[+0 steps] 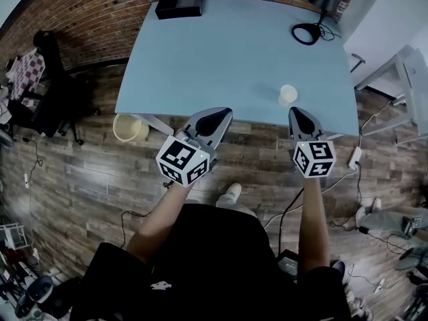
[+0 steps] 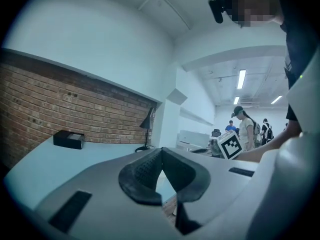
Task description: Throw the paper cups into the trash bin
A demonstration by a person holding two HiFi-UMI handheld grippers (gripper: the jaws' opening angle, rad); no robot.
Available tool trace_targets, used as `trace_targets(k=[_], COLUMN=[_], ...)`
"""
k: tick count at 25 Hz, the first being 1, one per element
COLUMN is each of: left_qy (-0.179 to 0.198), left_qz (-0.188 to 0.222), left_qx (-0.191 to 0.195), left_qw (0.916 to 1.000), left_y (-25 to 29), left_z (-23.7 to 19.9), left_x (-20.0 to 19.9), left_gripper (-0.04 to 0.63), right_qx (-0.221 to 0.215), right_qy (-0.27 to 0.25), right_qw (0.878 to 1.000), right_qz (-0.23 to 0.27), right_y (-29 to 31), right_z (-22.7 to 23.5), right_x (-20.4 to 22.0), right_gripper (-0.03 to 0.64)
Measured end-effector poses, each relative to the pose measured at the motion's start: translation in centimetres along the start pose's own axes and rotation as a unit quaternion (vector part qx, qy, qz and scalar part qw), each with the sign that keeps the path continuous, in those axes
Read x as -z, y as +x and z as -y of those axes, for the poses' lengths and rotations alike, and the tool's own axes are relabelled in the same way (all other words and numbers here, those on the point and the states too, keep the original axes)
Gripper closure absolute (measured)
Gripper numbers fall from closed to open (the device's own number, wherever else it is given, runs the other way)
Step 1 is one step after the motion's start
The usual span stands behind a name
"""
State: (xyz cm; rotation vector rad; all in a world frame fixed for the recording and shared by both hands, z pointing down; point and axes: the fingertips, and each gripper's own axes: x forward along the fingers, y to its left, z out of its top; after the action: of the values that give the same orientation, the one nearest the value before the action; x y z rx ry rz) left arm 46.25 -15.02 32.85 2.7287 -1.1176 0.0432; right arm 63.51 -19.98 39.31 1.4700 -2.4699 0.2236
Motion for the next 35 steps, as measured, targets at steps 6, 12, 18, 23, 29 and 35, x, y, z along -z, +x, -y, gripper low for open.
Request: trace_targets(k=[6,12,18,23,29,35], left_qy=[0.001,-0.013,-0.017,-0.018,-0.022,-0.021], left_qz=[-0.013,-0.016,-0.025,-0.019,-0.014,0.001], left_qx=[-0.029,-0.052,-0.069,-0.083,-0.125,-0.141], left_qw=[0.9995,0.9984,0.9971,0.9962,0.9918,0.9898], left_y=[-0.3,-1.7,-2.1,-2.3,-4.6,-6.0], left_z=[-1.2,-2.4,-3.8,-4.8,-6.9,-8.0], left_x=[1.2,2.0,3.2,2.8,2.5,1.9], left_gripper=[0.592,0.592,0.592,0.592,0.592,0.592], right_qx=[-0.017,-0.022,-0.03,-0.056,-0.058,-0.066], right_qy=[-0.028,-0.063,-0.135,-0.204,-0.272,-0.29], right_qw=[0.998,0.991,0.972,0.944,0.907,0.883], right_qz=[-0.058,-0.118,-0.189,-0.254,-0.316,-0.363], right_y=[4.0,6.7,8.7,10.9,13.0,14.3], right_z=[2.2,3.7,5.2,5.9,6.8,6.7], right_x=[3.1,6.1,8.7,10.8,13.5,15.4], right_gripper=[0.611,0.611,0.539,0.448,0.434,0.434])
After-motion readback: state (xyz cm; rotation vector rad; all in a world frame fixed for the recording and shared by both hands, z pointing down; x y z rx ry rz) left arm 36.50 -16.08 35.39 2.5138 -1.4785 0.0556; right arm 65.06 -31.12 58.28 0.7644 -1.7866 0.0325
